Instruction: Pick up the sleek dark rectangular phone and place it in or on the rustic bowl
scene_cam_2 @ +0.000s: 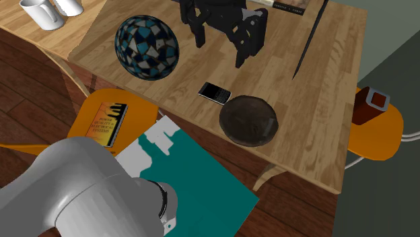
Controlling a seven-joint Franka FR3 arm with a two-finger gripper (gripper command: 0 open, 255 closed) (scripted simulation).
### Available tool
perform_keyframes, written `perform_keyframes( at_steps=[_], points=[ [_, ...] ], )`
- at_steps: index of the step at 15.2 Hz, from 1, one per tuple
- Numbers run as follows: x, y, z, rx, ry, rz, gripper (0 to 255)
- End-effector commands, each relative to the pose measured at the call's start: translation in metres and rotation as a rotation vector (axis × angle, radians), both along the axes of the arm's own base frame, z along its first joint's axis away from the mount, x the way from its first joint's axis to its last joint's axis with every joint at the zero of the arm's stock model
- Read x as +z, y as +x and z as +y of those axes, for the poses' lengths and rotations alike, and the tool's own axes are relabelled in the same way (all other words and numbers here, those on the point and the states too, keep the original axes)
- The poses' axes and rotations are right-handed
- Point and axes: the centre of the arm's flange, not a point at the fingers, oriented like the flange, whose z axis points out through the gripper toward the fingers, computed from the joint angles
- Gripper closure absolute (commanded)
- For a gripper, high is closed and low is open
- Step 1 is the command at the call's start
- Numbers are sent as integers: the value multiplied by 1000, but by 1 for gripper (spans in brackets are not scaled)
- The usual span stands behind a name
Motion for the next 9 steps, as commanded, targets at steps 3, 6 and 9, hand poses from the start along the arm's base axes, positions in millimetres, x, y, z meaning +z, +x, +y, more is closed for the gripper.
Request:
perform_keyframes(
  at_steps=[3,6,9],
  points=[
    [-23,4,14,-154,-3,10,0],
    [-58,14,34,-386,-8,25,0],
    [-94,28,51,-617,-13,40,0]
  ],
)
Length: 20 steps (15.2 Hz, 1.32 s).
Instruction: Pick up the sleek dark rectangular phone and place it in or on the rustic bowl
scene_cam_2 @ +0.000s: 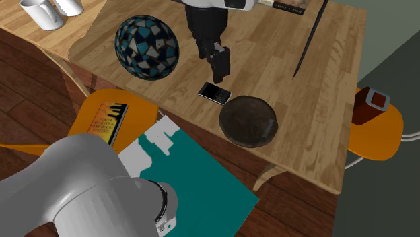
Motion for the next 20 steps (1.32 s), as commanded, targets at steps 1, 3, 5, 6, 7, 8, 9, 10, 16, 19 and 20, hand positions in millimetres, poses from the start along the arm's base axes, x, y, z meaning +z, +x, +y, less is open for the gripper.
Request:
perform_keyframes(
  at_steps=[1,3,5,6,7,8,9,10,16,19,20],
  points=[
    [-27,8,8,-170,-3,9,0],
    [-50,20,17,-325,-6,18,0],
    [-74,32,23,-479,-10,28,0],
    [-86,38,26,-556,-11,33,0],
    [-98,45,28,-633,-13,38,0],
    [-110,51,29,-710,-15,43,0],
    [-117,54,30,-751,-16,46,0],
    [-122,54,29,-751,-16,46,0],
    [-154,53,28,-751,-16,46,0],
    [-157,53,28,-751,-16,46,0],
    [-157,53,28,-751,-16,46,0]
  ],
)
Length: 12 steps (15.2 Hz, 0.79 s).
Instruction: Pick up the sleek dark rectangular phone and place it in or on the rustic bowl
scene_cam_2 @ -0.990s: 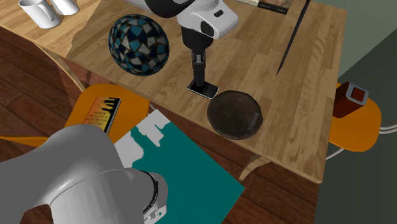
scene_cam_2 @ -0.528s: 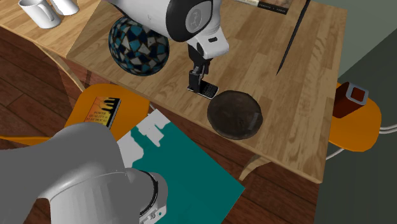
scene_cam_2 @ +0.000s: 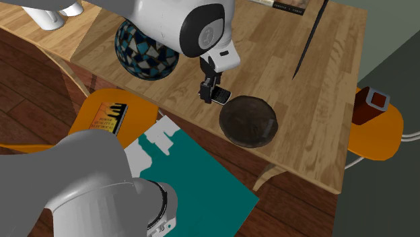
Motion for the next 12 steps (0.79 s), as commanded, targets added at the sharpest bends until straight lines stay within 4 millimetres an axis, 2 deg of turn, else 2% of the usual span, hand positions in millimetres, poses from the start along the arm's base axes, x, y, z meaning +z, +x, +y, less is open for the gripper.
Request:
perform_keyframes(
  at_steps=[1,4,5,12],
  points=[
    [0,0,0,0,0,0,0],
    [0,0,0,0,0,0,0],
    [0,0,0,0,0,0,255],
    [0,0,0,0,0,0,255]
  ],
)
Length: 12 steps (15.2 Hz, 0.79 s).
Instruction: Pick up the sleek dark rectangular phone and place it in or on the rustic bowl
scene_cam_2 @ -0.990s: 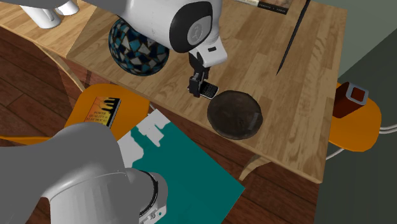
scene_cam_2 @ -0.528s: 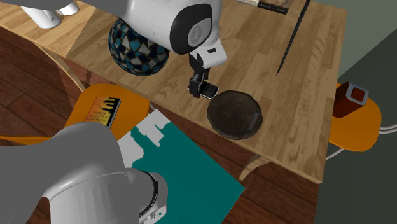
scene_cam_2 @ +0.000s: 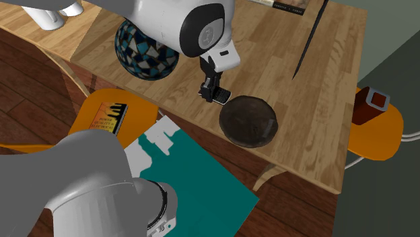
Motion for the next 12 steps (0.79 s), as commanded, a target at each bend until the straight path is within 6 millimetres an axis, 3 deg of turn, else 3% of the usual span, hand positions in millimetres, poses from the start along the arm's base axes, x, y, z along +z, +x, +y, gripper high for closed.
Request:
perform_keyframes(
  at_steps=[1,12],
  points=[
    [-1,0,0,0,0,2,255],
    [52,0,0,0,0,2,255]
  ],
)
